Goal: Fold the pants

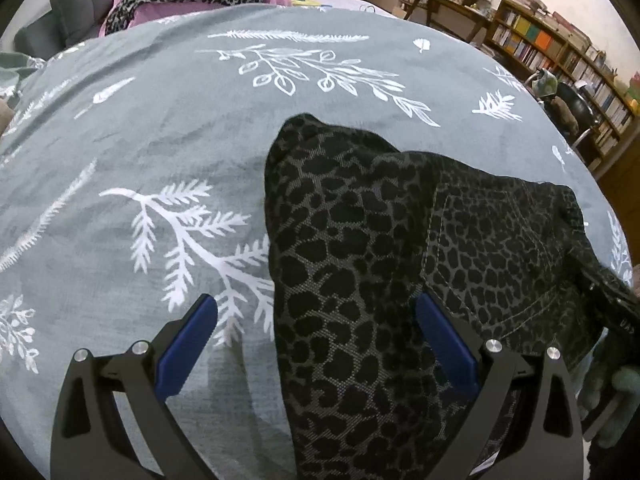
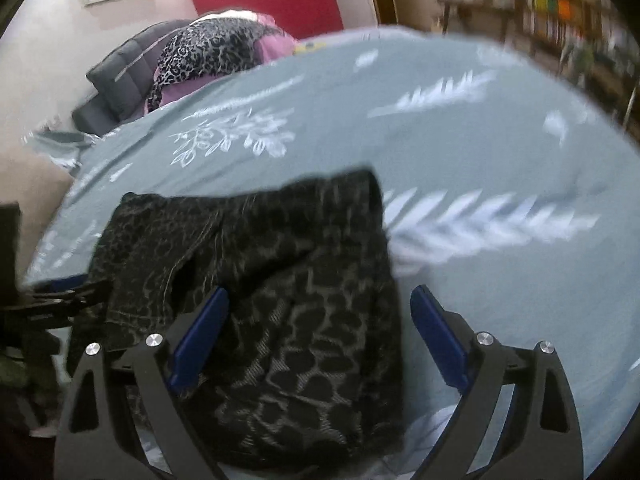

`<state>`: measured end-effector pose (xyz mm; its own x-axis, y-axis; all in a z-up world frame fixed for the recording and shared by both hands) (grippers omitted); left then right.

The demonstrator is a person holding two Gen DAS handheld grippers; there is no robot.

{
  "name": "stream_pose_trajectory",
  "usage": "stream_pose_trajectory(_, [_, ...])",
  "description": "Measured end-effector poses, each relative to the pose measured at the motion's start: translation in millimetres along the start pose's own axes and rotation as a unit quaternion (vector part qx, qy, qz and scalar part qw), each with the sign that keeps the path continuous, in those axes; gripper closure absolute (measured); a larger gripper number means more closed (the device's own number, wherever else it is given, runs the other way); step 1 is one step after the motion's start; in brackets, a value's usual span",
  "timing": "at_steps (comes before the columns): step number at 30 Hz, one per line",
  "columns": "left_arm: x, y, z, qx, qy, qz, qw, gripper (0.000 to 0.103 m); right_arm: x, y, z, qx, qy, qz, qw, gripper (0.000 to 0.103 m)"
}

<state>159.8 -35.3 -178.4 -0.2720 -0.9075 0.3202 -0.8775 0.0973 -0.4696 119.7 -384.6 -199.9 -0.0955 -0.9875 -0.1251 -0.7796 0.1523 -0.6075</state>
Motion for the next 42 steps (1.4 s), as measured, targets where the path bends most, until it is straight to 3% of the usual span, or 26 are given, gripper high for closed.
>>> stream_pose_trajectory(5, [-2, 1, 4, -0.005, 0.007, 0.003, 1.0, 0.005, 8, 7, 9, -0.029, -0.044, 0.041, 0.998, 0.006])
stream_pose_trajectory(12, [-16, -1, 13, -0.028, 0.072, -0.045, 0.996, 0.005, 7, 6, 14, -0.055, -0.077, 0.024, 0.995, 0.003])
stream_pose_trajectory(22, [-19, -3, 15, -0.038, 0.107, -0.06, 0.9917, 0.005, 0, 3, 17, -0.077, -0.114, 0.028, 0.99, 0.003])
stream_pose_trajectory(26, [-5, -3, 17, -0.059, 0.185, -0.063, 0.9789, 0.009, 5, 1, 15, -0.087, -0.144, 0.036, 0.985, 0.006])
stream_pose_trajectory(27, [1, -2, 19, -0.066, 0.196, -0.06, 0.9765, 0.009, 7, 0, 17, -0.088, -0.14, 0.036, 0.986, 0.011])
stream_pose_trajectory(29, [6, -2, 21, -0.068, 0.178, -0.042, 0.9807, 0.009, 12, -1, 21, -0.094, -0.129, 0.046, 0.986, 0.015])
stream_pose_trajectory(32, [4, -3, 22, -0.069, 0.188, -0.056, 0.9782, 0.009, 9, -2, 22, -0.095, -0.127, 0.045, 0.986, 0.015])
stream_pose_trajectory(34, [2, -3, 19, -0.069, 0.195, -0.061, 0.9764, 0.019, 6, -1, 18, -0.099, -0.143, 0.041, 0.984, 0.018])
stream_pose_trajectory(37, [-1, -4, 16, -0.068, 0.2, -0.064, 0.9753, 0.026, 8, -3, 13, -0.101, -0.179, 0.049, 0.977, 0.02])
stream_pose_trajectory(42, [-8, -4, 17, -0.064, 0.209, -0.075, 0.973, 0.028, 8, -2, 26, -0.112, -0.173, 0.051, 0.977, 0.02])
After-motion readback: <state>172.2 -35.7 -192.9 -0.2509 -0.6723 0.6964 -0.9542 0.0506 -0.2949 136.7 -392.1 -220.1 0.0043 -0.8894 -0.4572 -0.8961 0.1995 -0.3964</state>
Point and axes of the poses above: each gripper's, at about its wrist camera, not at the fingertips, and z roughly the way its jaws point, x to its right, y to its underside, the point moved 5 cm from there along z, roughly the way its jaws point, and after that the axes turned 12 degrees about y, right-handed, at the moved point
